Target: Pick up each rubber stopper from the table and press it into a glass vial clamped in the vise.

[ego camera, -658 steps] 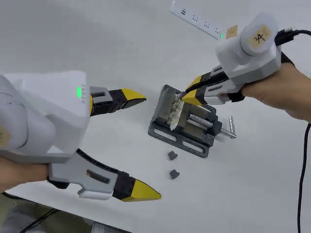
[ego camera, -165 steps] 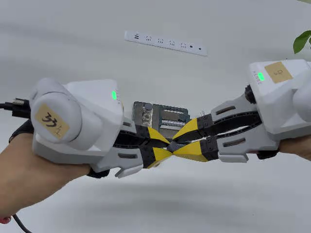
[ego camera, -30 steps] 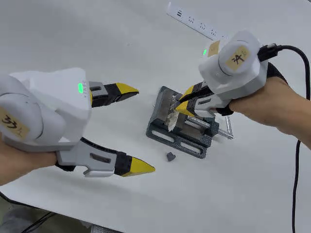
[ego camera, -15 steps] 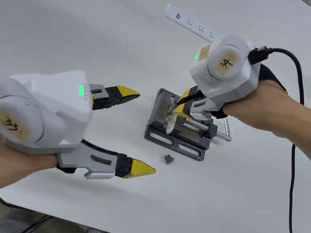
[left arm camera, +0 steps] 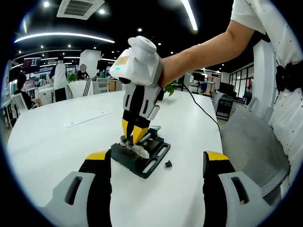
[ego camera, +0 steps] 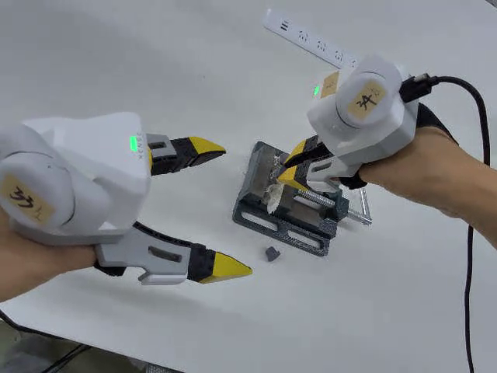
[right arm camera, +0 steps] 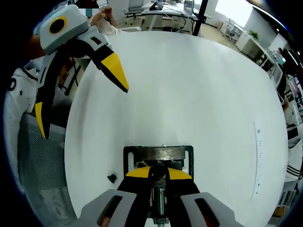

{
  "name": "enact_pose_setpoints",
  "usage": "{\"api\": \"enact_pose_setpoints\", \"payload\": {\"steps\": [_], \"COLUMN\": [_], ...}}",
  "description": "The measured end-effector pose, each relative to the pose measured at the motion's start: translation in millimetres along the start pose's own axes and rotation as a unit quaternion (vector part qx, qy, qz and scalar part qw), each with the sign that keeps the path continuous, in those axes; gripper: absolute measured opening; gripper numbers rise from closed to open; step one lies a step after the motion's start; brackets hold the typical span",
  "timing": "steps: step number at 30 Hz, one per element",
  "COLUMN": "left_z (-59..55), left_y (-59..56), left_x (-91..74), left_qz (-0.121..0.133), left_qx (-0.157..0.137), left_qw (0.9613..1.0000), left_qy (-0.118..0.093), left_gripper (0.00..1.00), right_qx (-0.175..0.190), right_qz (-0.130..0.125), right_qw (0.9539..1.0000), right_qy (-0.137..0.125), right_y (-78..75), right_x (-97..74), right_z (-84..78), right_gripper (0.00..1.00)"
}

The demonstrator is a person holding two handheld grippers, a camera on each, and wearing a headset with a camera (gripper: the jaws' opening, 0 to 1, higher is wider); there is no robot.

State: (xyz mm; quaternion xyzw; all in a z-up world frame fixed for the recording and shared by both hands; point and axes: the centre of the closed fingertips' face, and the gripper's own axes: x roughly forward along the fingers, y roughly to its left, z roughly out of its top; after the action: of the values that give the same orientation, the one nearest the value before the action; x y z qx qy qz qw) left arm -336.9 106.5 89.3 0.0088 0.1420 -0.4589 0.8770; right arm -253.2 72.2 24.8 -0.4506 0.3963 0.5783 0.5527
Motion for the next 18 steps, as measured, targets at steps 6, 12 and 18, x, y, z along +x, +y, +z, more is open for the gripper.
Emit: {"api": "enact_pose_setpoints", "payload": {"steps": [6,12,18], "left_z": [-3.0,-5.3,-6.9], "left_y": [1.0,0.8,0.9], "left_x": [-2.0,-3.0,-3.2], "left_qz": [0.001,0.0,-0.001], "left_qx": [0.001,0.001,0.001], "left_qw": [1.0,1.0,1.0], "left_qy": [0.004,0.007,0.01], "left_gripper": [0.79,0.78,0.78], "right_qx": [0.014,0.029,0.038], "right_qz": [0.006,0.002,0.006], "right_qw": [0.9998,0.9988,0.9981], "right_qy": [-0.016,-0.04,-0.049], "right_y": [1.8,-0.2,-2.5], "right_x": [-2.1,-15.8,-19.2], "right_z": [1.1,6.2,5.9], "right_gripper": [0.11,0.1,0.05]}}
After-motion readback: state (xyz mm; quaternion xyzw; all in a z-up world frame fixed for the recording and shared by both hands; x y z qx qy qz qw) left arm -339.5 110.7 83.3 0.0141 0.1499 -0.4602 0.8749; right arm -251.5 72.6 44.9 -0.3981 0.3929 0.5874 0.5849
